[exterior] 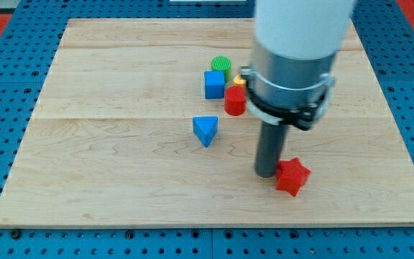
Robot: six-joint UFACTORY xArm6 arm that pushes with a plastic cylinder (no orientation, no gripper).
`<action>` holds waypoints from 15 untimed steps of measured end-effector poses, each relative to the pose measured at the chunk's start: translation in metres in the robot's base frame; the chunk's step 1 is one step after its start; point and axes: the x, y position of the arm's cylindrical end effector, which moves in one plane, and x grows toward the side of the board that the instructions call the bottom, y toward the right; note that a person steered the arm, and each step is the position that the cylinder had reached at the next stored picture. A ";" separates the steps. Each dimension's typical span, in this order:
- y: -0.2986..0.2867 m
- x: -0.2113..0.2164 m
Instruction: Move the blue triangle close to the red star
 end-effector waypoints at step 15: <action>0.086 -0.080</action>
